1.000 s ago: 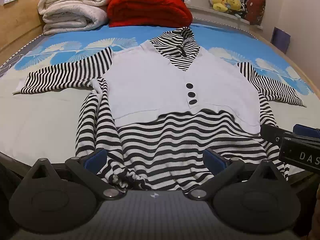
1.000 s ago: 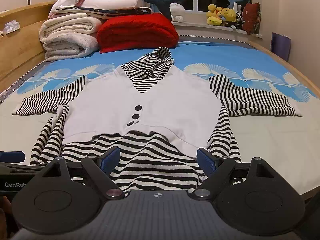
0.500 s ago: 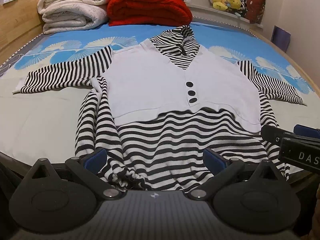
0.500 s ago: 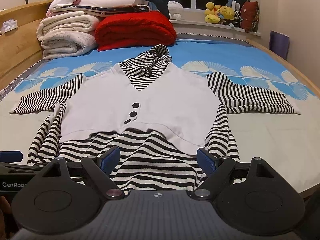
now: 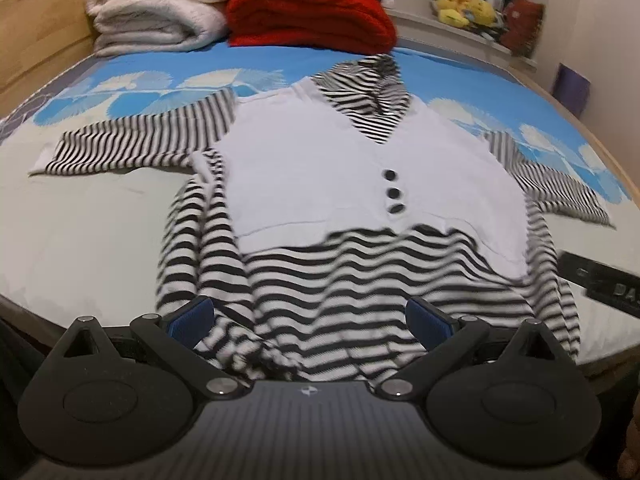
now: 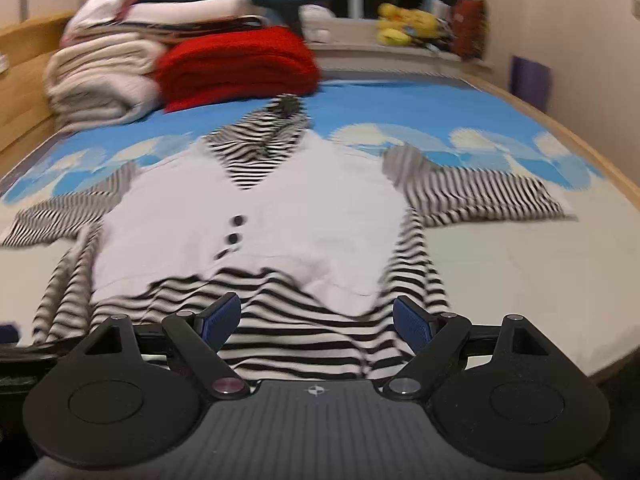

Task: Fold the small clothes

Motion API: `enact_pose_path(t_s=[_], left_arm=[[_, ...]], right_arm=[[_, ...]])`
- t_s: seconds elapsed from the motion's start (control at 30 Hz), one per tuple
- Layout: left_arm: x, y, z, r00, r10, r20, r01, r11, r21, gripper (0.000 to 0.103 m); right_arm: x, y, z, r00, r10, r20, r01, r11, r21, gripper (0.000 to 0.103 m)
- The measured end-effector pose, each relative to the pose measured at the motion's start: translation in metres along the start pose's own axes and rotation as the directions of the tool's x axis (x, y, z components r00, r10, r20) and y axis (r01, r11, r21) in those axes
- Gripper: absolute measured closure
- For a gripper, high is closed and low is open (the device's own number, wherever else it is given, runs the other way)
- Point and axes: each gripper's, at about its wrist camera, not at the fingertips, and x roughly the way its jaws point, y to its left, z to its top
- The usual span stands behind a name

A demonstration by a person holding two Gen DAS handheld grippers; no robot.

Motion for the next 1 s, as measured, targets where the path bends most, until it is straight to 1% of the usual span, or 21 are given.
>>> enact_pose_path(t_s=[0.1, 0.17, 0.23, 0.33, 0.43, 0.5, 0.53, 0.57, 0.6, 0.63, 0.67, 0.73, 0.77, 0.8, 0.83, 0.87, 0.9, 0.93, 0.97, 1.0], left_arm=[[0.017, 0.017, 0.013, 0.997, 0.057, -0.044, -0.059, 0.997, -0.053, 0.001], [0.035, 0.027, 0.022, 0.992, 0.086, -0.093, -0.093, 0.993, -0.074, 0.001], [0.055, 0.038, 0.028, 0.983, 0.105, -0.151, -0.12, 0.988, -0.097, 0.001], [0.082, 0.053, 0.031, 0.964, 0.162, -0.209, -0.188, 0.976, -0.112, 0.001], [0.098, 0.067, 0.027, 0.947, 0.168, -0.274, -0.209, 0.969, -0.129, 0.002], [0.105, 0.079, 0.02, 0.932, 0.165, -0.322, -0.222, 0.964, -0.147, 0.015], [0.107, 0.085, 0.018, 0.928, 0.167, -0.334, -0.228, 0.961, -0.154, 0.03], [0.104, 0.088, 0.017, 0.933, 0.164, -0.322, -0.224, 0.961, -0.16, 0.041], [0.101, 0.09, 0.018, 0.937, 0.16, -0.31, -0.218, 0.963, -0.161, 0.051], [0.098, 0.091, 0.018, 0.941, 0.154, -0.302, -0.209, 0.965, -0.16, 0.067], [0.095, 0.092, 0.019, 0.942, 0.157, -0.296, -0.211, 0.965, -0.158, 0.075], [0.091, 0.097, 0.018, 0.939, 0.177, -0.297, -0.231, 0.96, -0.158, 0.075], [0.09, 0.1, 0.016, 0.934, 0.181, -0.307, -0.242, 0.955, -0.172, 0.075], [0.089, 0.103, 0.015, 0.929, 0.182, -0.321, -0.252, 0.949, -0.19, 0.073], [0.087, 0.106, 0.016, 0.927, 0.182, -0.329, -0.257, 0.945, -0.201, 0.065], [0.085, 0.106, 0.018, 0.925, 0.187, -0.33, -0.262, 0.944, -0.202, 0.06], [0.08, 0.105, 0.02, 0.929, 0.188, -0.318, -0.26, 0.945, -0.201, 0.059], [0.075, 0.102, 0.023, 0.939, 0.185, -0.291, -0.25, 0.946, -0.205, 0.059], [0.065, 0.098, 0.026, 0.951, 0.188, -0.245, -0.24, 0.95, -0.2, 0.056], [0.055, 0.091, 0.03, 0.964, 0.192, -0.182, -0.224, 0.959, -0.175, 0.054]], right_arm=[[0.02, -0.02, 0.004, 0.997, -0.065, -0.04, 0.067, 0.996, 0.065, 0.019], [0.037, -0.033, 0.005, 0.99, -0.108, -0.095, 0.117, 0.988, 0.103, 0.019], [0.055, -0.045, 0.002, 0.978, -0.143, -0.155, 0.165, 0.977, 0.139, 0.019], [0.077, -0.061, -0.008, 0.954, -0.196, -0.226, 0.239, 0.954, 0.179, 0.019], [0.093, -0.068, -0.019, 0.935, -0.215, -0.284, 0.274, 0.943, 0.189, 0.021], [0.097, -0.071, -0.024, 0.928, -0.214, -0.304, 0.281, 0.939, 0.198, 0.025], [0.097, -0.073, -0.025, 0.928, -0.216, -0.304, 0.285, 0.937, 0.204, 0.028], [0.095, -0.074, -0.025, 0.926, -0.226, -0.302, 0.293, 0.935, 0.2, 0.044], [0.093, -0.075, -0.025, 0.926, -0.233, -0.297, 0.298, 0.935, 0.193, 0.071], [0.089, -0.078, -0.025, 0.93, -0.231, -0.285, 0.295, 0.933, 0.204, 0.082], [0.086, -0.08, -0.023, 0.932, -0.236, -0.275, 0.299, 0.93, 0.216, 0.097], [0.081, -0.081, -0.02, 0.927, -0.272, -0.26, 0.327, 0.923, 0.2, 0.098], [0.082, -0.082, -0.02, 0.917, -0.297, -0.266, 0.351, 0.918, 0.186, 0.103], [0.084, -0.085, -0.021, 0.901, -0.326, -0.285, 0.383, 0.907, 0.173, 0.103], [0.086, -0.089, -0.022, 0.89, -0.333, -0.312, 0.399, 0.899, 0.178, 0.103], [0.09, -0.094, -0.023, 0.882, -0.321, -0.344, 0.403, 0.893, 0.2, 0.102], [0.089, -0.098, -0.023, 0.883, -0.304, -0.357, 0.401, 0.884, 0.24, 0.101], [0.084, -0.102, -0.022, 0.896, -0.286, -0.339, 0.389, 0.874, 0.291, 0.101], [0.077, -0.102, -0.017, 0.913, -0.282, -0.293, 0.372, 0.873, 0.317, 0.1], [0.069, -0.098, -0.011, 0.931, -0.284, -0.229, 0.347, 0.884, 0.315, 0.097]])
